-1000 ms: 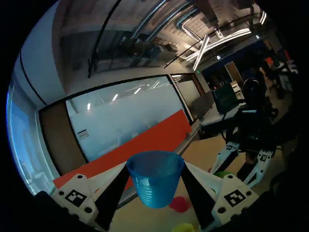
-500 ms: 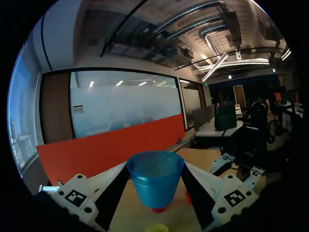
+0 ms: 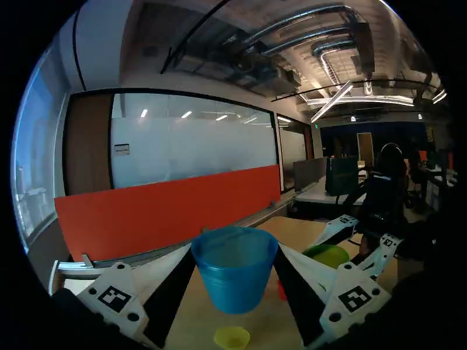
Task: Pour water
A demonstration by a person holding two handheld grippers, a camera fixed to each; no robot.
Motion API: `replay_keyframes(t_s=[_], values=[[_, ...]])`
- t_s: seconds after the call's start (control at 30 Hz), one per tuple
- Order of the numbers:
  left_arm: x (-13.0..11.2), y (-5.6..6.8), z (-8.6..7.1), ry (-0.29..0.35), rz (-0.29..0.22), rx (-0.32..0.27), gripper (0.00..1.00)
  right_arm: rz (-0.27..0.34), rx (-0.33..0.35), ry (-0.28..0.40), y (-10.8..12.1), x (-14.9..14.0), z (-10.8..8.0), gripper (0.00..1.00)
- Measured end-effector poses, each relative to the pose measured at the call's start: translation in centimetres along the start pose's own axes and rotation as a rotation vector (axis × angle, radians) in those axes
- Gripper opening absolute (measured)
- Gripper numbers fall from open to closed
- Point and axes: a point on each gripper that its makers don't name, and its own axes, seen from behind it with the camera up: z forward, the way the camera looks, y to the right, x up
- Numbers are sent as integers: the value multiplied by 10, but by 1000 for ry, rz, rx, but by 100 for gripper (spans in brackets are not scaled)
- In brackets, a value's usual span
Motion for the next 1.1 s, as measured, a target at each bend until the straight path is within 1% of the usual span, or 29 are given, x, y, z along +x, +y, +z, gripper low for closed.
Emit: replay_keyframes(t_s=[0.17, 0.4, 0.77, 0.97, 1.1], values=[[-18, 1, -6, -31, -21, -13, 88, -2, -18, -24, 7, -6, -10, 91], [-35, 2, -12, -51, -20, -21, 88, 0, -55, -40, 19, -8, -28, 91], [-61, 15, -23, -86, -30, -49, 88, 16, -118, -49, 40, -13, -54, 91], [-73, 18, -26, -111, -21, -59, 88, 19, -118, -73, 41, -23, -61, 91], [-84, 25, -29, -138, -14, -78, 87, 18, -109, -96, 40, -33, -63, 91]])
